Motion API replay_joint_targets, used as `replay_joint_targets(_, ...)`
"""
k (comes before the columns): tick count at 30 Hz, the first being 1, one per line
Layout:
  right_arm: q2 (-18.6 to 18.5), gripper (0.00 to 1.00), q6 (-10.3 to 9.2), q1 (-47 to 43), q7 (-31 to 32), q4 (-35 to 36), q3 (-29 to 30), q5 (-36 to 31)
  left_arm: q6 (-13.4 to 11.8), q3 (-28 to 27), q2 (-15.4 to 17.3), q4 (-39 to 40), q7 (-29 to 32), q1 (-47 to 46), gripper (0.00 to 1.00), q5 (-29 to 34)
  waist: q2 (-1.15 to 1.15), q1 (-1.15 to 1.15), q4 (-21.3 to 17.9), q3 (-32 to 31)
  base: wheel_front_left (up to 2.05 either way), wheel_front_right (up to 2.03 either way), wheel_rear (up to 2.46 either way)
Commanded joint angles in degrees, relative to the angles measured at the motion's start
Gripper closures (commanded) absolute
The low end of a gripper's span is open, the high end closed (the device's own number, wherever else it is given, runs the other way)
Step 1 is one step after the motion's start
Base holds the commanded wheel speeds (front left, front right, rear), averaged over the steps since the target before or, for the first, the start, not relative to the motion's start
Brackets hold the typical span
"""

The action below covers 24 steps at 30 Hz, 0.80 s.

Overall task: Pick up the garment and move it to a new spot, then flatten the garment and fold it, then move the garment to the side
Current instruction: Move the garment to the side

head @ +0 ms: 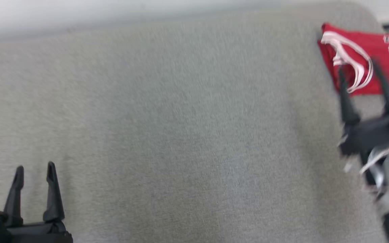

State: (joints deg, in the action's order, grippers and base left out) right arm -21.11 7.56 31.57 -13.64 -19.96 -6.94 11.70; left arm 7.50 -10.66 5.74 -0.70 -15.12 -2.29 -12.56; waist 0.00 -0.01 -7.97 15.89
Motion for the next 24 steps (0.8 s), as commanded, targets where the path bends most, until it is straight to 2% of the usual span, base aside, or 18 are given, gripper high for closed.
replay_joint_targets(1, 0.46, 0.0, -0.16, -1.33, -0.03, 0.47, 0.13, -0.39, -0.04, -0.1, -0.21, -0.37, -0.02, 0.92, 0.0, 0.54, 0.0, 0.01, 2.53, -5.84, 0.0, 0.0, 0.0)
replay_joint_targets(12, 10.24, 0.0, -0.16, -22.67, 1.98, 11.68, 4.51, -0.97, -0.04, 0.16, -0.81, -4.17, -0.02, 2.36, 0.0, 1.39, 0.0, 0.01, 4.78, -11.47, 0.0, 0.0, 0.0)
replay_joint_targets(24, 15.04, 0.0, -0.16, -34.65, 0.58, 14.63, 6.41, -1.54, -0.04, 2.17, -0.78, -6.86, -0.02, 4.44, 0.0, 1.4, 0.0, 0.01, 5.49, -16.0, 0.0, 0.0, 0.0)
